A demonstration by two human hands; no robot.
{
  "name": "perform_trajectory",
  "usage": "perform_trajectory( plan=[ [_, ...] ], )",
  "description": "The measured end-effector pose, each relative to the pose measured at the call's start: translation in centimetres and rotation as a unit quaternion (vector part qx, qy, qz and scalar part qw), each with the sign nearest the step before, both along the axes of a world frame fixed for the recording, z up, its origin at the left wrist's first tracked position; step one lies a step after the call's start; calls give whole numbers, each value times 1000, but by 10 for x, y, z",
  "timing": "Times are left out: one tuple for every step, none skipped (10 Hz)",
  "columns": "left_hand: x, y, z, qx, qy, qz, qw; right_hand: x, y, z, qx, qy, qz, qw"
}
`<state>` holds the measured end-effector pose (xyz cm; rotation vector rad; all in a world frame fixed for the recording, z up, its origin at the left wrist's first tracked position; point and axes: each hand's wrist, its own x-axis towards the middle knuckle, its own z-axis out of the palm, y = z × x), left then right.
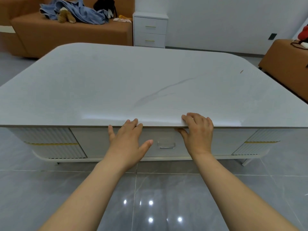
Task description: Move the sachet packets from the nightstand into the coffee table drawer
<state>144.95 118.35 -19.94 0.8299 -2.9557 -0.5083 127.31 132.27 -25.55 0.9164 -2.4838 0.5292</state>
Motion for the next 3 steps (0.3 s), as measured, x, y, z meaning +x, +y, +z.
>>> perform_trajectory(
  plan=[
    [2,-1,0,6,-9,-5,1000,4,-2,5,3,-32,-2,999],
    [3,-1,3,18,13,-10,1000,6,3,13,17,-78,23,997],
    [5,2,9,42,72,-10,996,23,23,27,-30,-200,47,978]
  ],
)
